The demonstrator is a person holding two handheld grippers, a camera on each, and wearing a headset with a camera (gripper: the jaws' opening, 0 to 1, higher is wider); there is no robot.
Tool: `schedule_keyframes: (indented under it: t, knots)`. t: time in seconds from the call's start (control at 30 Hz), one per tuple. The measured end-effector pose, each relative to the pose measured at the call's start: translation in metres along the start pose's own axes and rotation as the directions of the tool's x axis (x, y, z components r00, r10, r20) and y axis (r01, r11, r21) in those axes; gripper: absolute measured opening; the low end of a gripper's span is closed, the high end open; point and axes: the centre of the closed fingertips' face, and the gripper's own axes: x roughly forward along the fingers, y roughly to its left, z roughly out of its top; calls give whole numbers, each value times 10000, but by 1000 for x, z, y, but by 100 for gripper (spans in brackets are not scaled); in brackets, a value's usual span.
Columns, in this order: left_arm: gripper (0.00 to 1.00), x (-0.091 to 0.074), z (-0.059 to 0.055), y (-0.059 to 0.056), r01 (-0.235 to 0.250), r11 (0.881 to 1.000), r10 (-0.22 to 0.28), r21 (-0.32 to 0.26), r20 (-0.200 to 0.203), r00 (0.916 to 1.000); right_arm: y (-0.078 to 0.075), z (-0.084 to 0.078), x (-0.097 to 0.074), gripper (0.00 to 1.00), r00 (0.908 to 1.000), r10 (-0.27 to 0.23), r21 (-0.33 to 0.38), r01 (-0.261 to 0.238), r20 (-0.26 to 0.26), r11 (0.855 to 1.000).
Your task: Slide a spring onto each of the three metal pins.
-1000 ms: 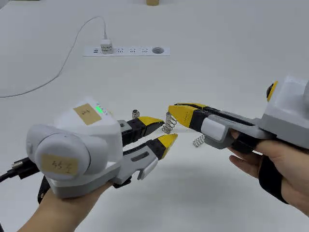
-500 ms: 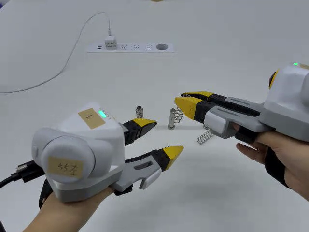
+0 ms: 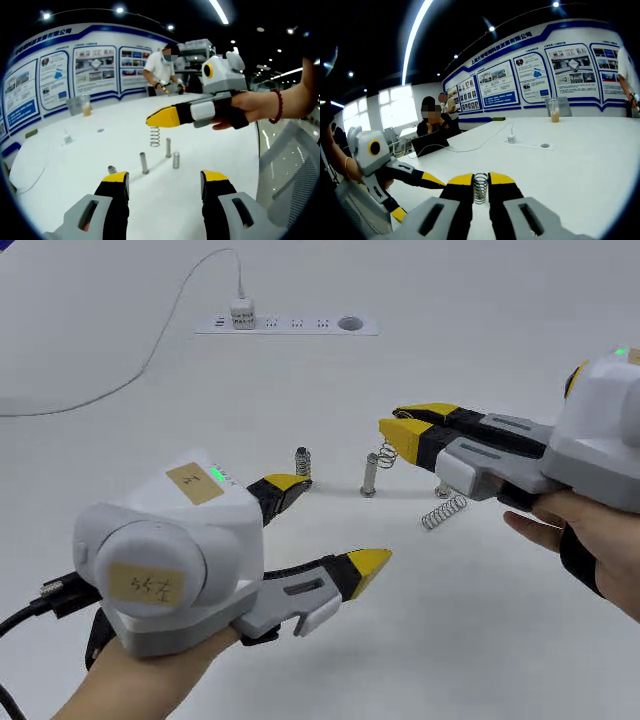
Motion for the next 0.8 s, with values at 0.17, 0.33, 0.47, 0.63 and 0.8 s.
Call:
schedule_keyframes:
  t: [0.17,0.33,0.47,0.63,0.8]
  knots:
    - [66,0,-2,2,-126,9999,126,41,-21,9999,-6,-3,5,11,9999,-123,-151,121,-86,9998]
    - [71,0,-6,5,-273,9996,273,-24,-88,9996,-9,-5,10,11,9999,-130,-492,127,-73,9987]
    - [74,1,-9,6,-353,9992,351,-183,-137,9993,-13,-9,15,11,9996,-242,-642,233,-133,9977]
    - [78,1,-10,7,-388,9989,386,-258,-107,9992,-16,-13,21,11,9994,-296,-683,283,-184,9973]
    - [79,2,-11,9,-398,9983,393,-421,-118,9992,-19,-16,26,11,9991,-355,-716,338,-227,9969]
